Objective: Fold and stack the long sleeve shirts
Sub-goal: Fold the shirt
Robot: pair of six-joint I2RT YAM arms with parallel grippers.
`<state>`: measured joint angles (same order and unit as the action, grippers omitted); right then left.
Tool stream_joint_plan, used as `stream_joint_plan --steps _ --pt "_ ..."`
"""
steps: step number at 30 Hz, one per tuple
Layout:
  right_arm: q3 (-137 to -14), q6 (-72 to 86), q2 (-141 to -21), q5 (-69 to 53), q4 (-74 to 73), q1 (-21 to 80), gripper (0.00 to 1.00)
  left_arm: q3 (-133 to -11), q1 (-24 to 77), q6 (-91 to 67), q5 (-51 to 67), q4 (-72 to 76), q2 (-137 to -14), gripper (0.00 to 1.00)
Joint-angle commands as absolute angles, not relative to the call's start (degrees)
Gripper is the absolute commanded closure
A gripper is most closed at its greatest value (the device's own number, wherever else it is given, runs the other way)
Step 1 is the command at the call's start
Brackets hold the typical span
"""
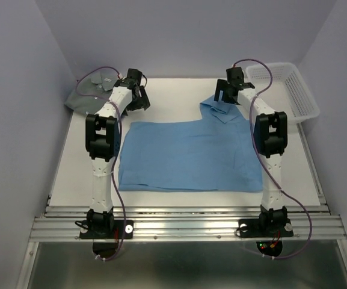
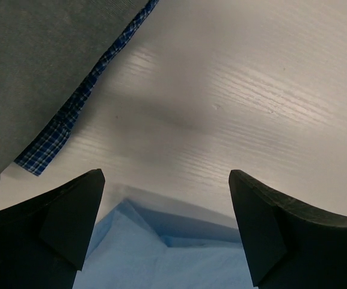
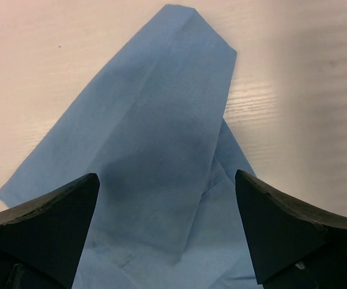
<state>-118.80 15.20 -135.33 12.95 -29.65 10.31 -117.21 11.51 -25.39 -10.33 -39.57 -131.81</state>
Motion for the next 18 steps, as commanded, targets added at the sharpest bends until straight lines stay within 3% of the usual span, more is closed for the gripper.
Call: stream_joint_plan --steps 1,6,9,10,11,12,14,18 --pt "-123.66 14.41 -138.07 8.71 -29.88 9.84 0.00 -119.89 11.16 -24.52 -8.79 -41.93 -133.06 0.04" --pt "-123.49 15.73 -140.01 8.79 -29.97 9.84 0.06 -111.29 11.08 -25.31 -6.68 -38.68 -130.26 0.19" --pt "-123.31 16.17 -140.27 7.65 -29.80 9.84 0.23 -105.57 11.16 -26.19 -6.07 -36.48 -126.75 0.45" --pt "-122.88 16.43 -140.10 7.47 -29.88 9.84 0.40 -102.86 11.16 -25.93 -5.37 -35.43 -125.69 0.74" --pt "-122.35 16.70 -139.92 7.21 -29.80 9.84 0.49 -102.05 11.16 -25.84 -4.75 -34.90 -124.20 0.95" --pt "-121.56 16.96 -139.14 7.21 -29.45 9.84 0.57 -101.00 11.08 -25.84 -4.40 -34.37 -123.49 1.00" --pt "-119.72 17.31 -138.08 7.73 -28.74 9.84 0.74 -99.85 11.16 -25.66 -4.83 -32.71 -120.96 1.00" --pt "-118.04 17.32 -134.66 8.44 -27.34 9.84 0.82 -97.74 11.08 -25.31 -5.97 -30.07 -116.11 1.00"
